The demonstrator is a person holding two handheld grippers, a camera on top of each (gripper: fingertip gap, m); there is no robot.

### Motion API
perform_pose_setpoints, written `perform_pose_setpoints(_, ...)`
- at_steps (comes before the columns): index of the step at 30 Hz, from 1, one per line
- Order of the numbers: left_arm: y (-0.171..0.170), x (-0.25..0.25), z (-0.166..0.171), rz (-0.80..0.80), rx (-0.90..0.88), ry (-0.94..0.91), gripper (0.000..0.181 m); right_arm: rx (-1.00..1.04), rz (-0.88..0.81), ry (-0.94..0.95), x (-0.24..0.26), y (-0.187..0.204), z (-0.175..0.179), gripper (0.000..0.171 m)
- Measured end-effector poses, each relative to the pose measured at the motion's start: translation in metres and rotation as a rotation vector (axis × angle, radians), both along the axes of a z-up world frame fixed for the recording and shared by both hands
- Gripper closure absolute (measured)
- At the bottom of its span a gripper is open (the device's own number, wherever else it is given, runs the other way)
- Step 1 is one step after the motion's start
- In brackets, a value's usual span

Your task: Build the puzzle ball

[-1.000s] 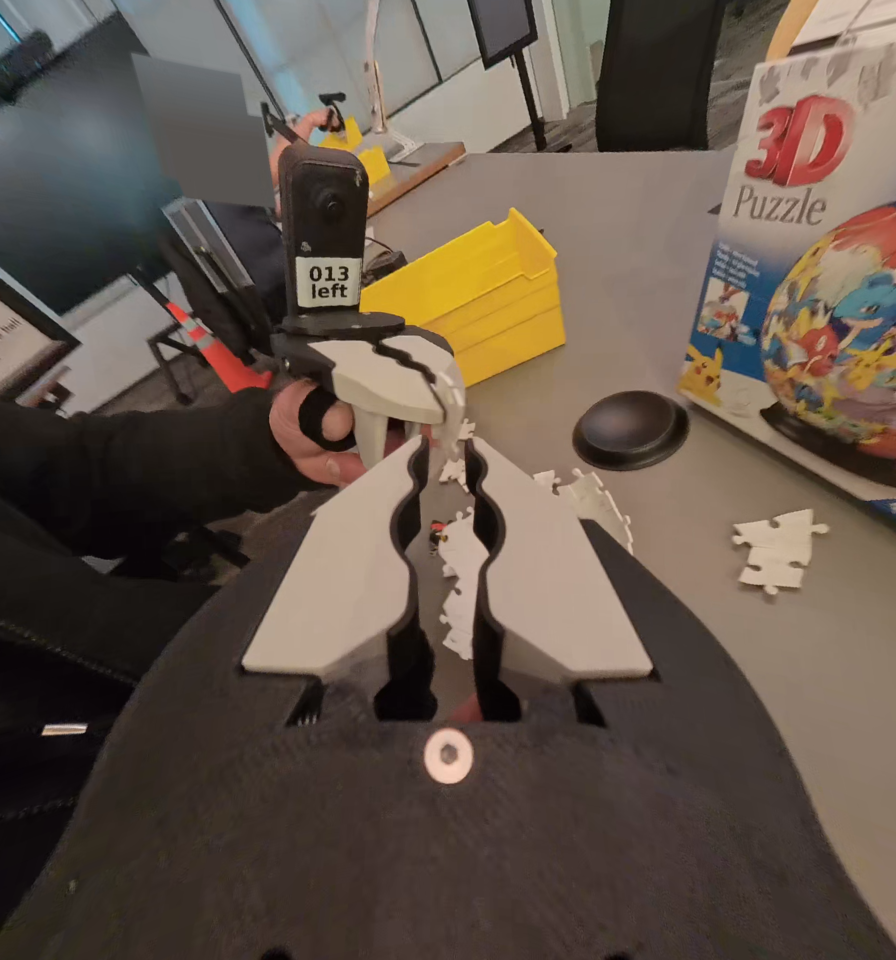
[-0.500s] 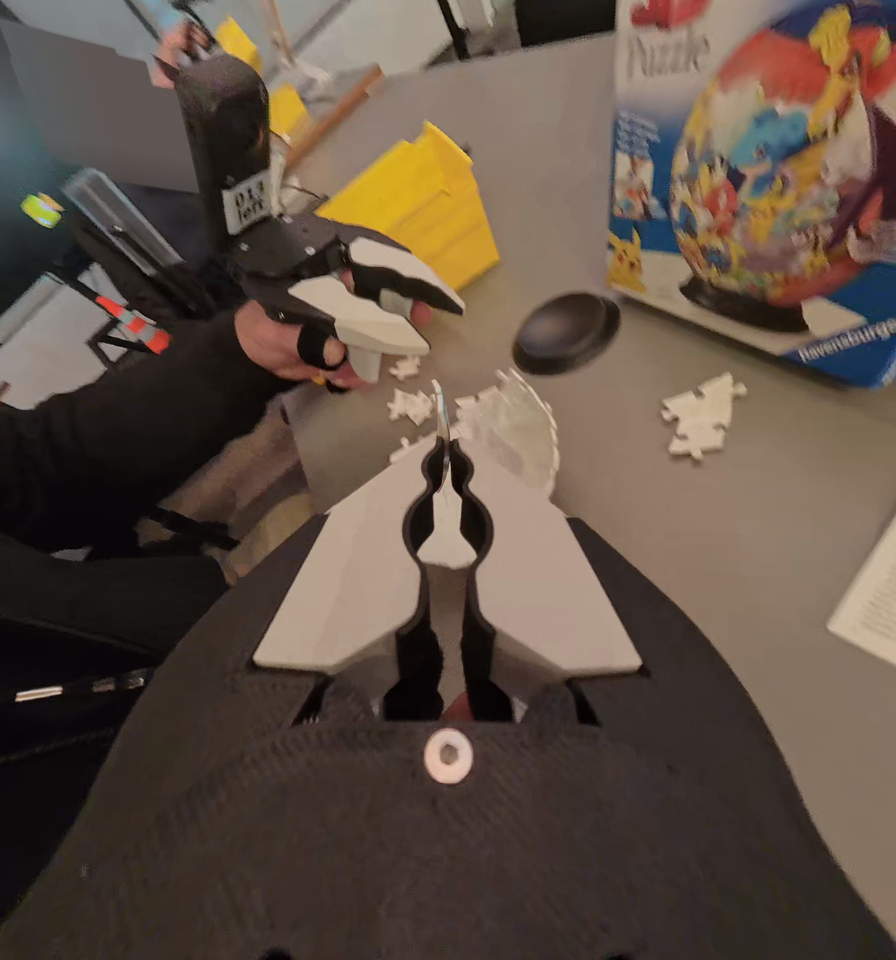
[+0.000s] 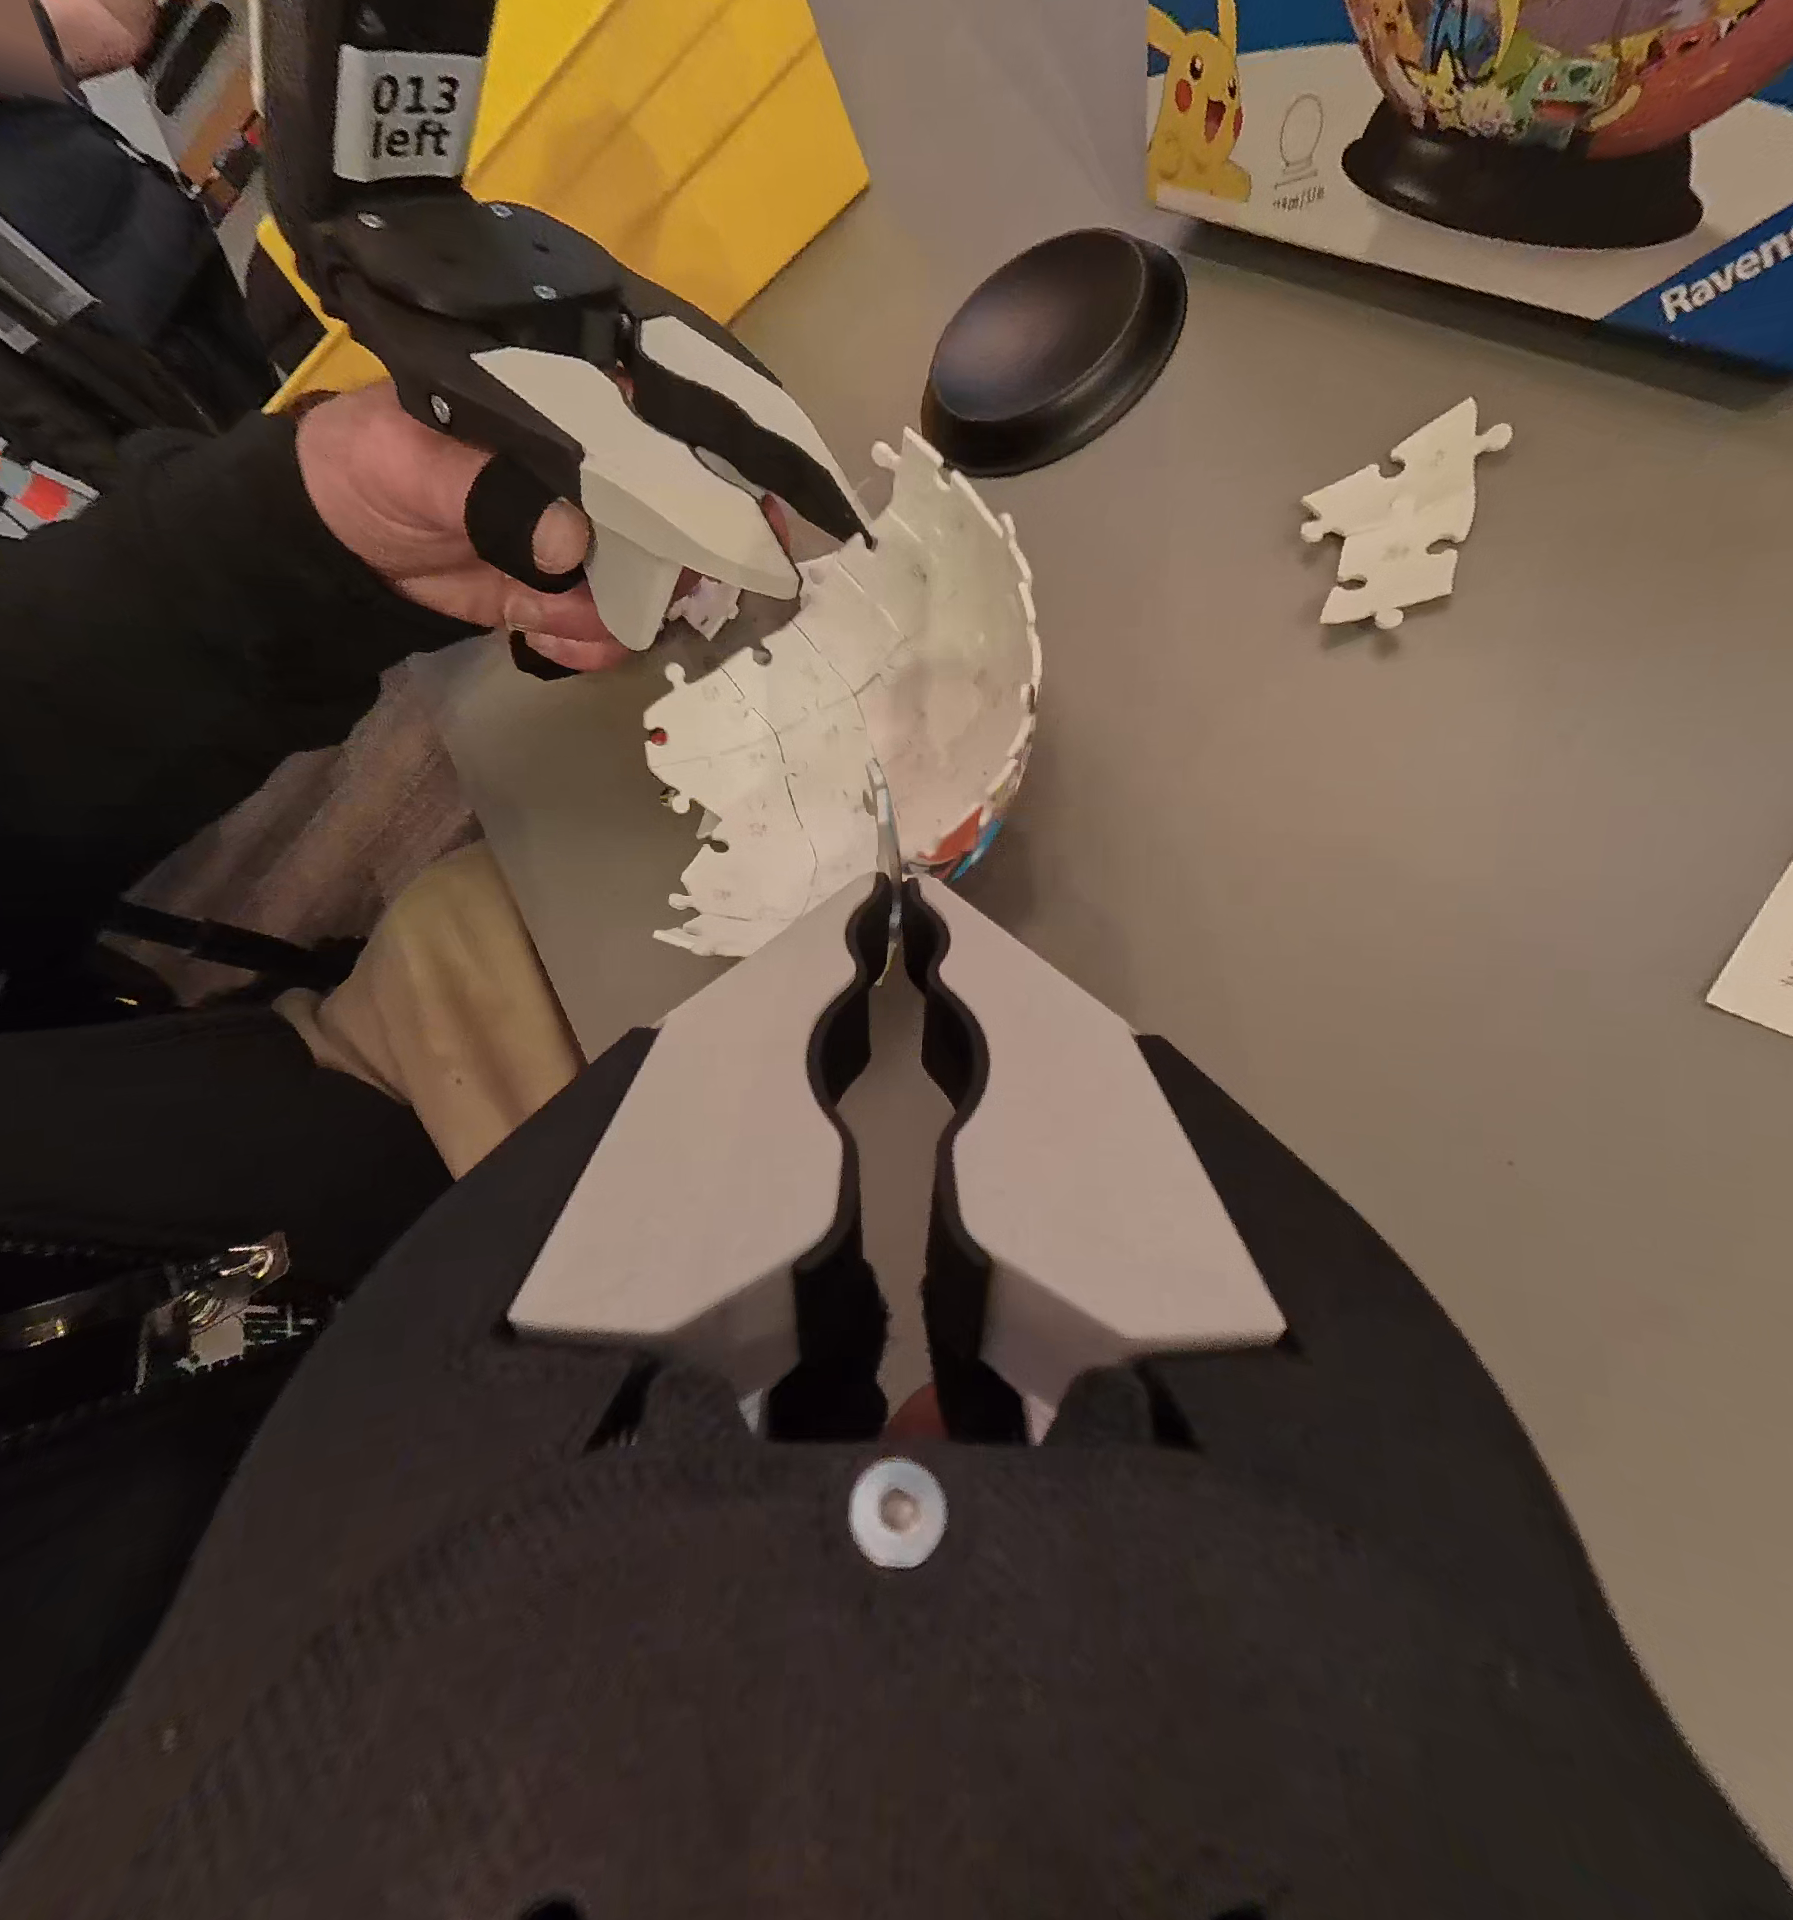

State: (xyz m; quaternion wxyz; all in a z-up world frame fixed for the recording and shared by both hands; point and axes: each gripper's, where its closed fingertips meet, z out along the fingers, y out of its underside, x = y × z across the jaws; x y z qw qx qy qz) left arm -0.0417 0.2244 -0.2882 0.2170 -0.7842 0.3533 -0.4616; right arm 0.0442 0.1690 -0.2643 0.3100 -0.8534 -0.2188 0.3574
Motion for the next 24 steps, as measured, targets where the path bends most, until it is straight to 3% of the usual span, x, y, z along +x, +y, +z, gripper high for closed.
perform_pose_setpoints(16, -0.010, 0.008, 0.013, 0.202, 0.117, 0.023, 0.176, -0.118, -0.093, 0.036, 0.002, -0.006, -0.025, 0.171)
perform_pose_setpoints(24, -0.015, 0.012, 0.007, 0.239, 0.127, 0.030, 0.165, -0.157, -0.143, 0.054, 0.005, -0.002, -0.036, 0.171)
